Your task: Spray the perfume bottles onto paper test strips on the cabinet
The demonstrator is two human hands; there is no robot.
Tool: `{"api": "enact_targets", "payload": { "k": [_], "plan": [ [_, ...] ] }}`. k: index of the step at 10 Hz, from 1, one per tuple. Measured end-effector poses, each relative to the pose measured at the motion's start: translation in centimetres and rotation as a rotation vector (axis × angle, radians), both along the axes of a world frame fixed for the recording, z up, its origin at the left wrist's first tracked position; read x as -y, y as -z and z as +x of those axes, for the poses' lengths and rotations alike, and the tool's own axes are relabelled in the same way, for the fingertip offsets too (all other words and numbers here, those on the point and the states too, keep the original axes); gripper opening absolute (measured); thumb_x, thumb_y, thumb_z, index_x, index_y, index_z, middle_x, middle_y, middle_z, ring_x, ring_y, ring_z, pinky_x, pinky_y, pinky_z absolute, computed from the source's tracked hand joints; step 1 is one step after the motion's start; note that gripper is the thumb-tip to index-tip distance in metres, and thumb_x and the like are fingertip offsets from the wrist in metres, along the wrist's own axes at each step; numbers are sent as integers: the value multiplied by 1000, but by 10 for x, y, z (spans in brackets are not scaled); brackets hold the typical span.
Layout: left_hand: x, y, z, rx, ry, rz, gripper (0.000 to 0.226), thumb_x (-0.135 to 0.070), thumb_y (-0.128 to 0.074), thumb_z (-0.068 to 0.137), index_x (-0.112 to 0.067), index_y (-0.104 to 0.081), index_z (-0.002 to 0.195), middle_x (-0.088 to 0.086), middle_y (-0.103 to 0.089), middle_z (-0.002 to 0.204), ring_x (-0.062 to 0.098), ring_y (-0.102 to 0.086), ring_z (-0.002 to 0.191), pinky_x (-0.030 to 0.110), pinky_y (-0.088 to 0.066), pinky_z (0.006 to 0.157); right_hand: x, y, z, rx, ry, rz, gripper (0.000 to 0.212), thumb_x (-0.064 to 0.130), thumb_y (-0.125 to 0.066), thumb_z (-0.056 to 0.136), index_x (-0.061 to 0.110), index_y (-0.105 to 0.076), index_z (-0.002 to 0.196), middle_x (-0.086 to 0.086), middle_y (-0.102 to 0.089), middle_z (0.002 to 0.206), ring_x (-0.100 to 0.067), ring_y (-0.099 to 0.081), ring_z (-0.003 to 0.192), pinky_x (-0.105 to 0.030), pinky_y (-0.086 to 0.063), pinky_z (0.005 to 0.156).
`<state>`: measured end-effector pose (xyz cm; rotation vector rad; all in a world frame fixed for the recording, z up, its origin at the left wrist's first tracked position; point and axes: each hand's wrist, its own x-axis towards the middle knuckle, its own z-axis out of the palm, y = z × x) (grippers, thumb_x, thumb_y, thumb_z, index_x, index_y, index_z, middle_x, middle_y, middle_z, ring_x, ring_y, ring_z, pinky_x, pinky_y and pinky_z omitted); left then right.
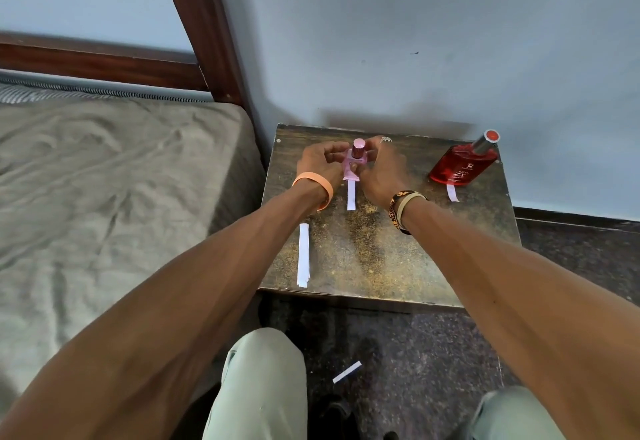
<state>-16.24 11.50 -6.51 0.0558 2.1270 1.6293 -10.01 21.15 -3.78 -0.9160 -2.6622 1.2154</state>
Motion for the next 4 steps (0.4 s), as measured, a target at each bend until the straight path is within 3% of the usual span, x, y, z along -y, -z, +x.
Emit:
{"api": "enact_targets", "payload": {
  "k": [2, 4],
  "plan": [
    [1, 3, -2, 24, 17, 55, 47, 13, -65, 67, -15, -71, 104, 6, -74, 97, 25, -71, 92, 37, -58, 77, -2, 2, 0, 25, -5, -16, 41, 5, -67, 86, 19, -57, 123, -3, -67, 117, -23, -63, 108, -44, -52, 94],
    [7, 7, -2, -75, 14, -158, 58, 9, -63, 73, -21, -60, 123, -1, -64, 110, 25, -65, 100, 45, -57, 85, -5, 2, 7, 111, -25, -20, 66, 19, -74, 85, 14, -41, 142, -12, -54, 138, -30, -50, 128, -44, -43, 104]
  ]
}}
